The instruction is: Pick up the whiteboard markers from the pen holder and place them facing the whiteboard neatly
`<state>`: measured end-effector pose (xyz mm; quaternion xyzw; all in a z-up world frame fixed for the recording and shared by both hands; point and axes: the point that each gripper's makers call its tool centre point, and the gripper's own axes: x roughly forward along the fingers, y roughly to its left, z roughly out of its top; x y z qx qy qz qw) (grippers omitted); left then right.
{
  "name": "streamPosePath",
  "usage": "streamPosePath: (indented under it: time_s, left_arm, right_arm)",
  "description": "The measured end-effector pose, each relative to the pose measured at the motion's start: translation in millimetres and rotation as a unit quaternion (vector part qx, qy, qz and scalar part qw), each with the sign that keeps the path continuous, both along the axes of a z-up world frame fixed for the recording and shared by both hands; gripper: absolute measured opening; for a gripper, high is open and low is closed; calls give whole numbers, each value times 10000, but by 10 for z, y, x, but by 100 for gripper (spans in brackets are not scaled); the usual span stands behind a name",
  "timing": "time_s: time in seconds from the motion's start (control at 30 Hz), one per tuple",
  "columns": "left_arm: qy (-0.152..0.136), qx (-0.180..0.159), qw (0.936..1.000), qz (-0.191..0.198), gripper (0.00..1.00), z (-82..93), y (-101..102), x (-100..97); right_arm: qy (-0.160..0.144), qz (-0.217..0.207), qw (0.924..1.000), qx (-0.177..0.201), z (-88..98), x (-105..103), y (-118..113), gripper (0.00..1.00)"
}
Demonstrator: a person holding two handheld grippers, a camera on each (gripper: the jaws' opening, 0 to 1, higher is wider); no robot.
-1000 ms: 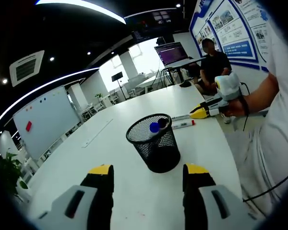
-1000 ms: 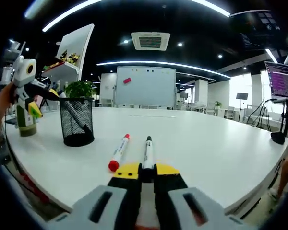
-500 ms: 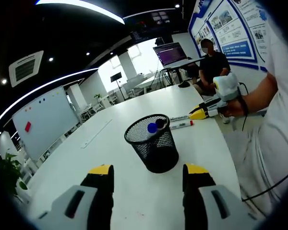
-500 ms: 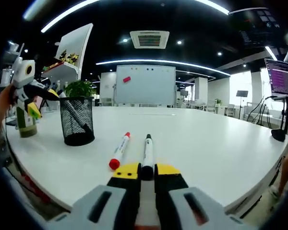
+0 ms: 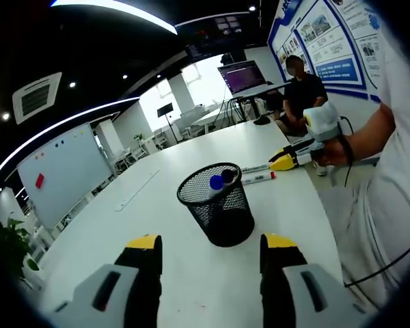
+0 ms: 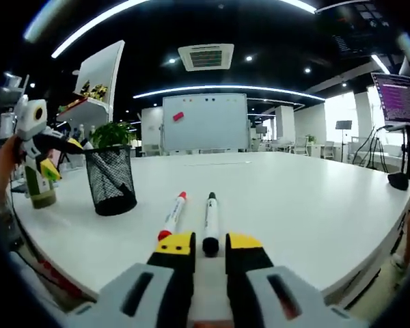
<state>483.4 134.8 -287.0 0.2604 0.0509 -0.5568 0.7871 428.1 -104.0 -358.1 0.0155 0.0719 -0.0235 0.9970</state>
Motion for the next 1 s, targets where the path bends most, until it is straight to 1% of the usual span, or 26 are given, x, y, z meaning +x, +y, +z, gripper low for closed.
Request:
streamPosePath:
  time_s: [0.1, 0.17, 0.23, 0.37, 0.43, 0.57, 0.7, 0.87, 1.0]
  left_arm:
    - [0, -1, 10000, 0, 59, 0, -1, 0]
    - [0, -5, 10000, 1, 59, 1, -1, 1]
    - [0, -6, 10000, 1, 59, 1, -1, 1]
    - [0, -17, 10000, 2, 59, 3, -1, 2]
    - [2, -17, 10000, -1, 59, 3, -2, 1]
    - [-1, -14, 10000, 7, 59, 2, -3, 4]
    - [-6, -8, 10000, 14, 59, 1, -4, 7]
    - [-5, -8, 10000, 9, 59, 2, -6, 3]
    - [-6, -7, 10000, 7, 59, 4, -6, -1]
  right_arm:
    - [-10, 11, 10000, 50, 7, -9, 11, 18]
    - [-70, 42, 9998, 183, 38, -22, 34, 20]
    - [-80, 55, 9998, 195, 66, -29, 41, 21]
    - [-348, -36, 9990, 260, 214, -67, -18, 20]
    - [-630, -102, 9978, 200, 352, -94, -59, 20]
    - [-872, 75, 9960, 156, 555, -83, -52, 20]
    - [-870, 194, 9960, 89, 628, -33, -26, 20]
    - [-851, 298, 9958, 172, 667, 7, 4, 20]
    - [-897, 435, 9949, 155, 777, 49, 64, 20]
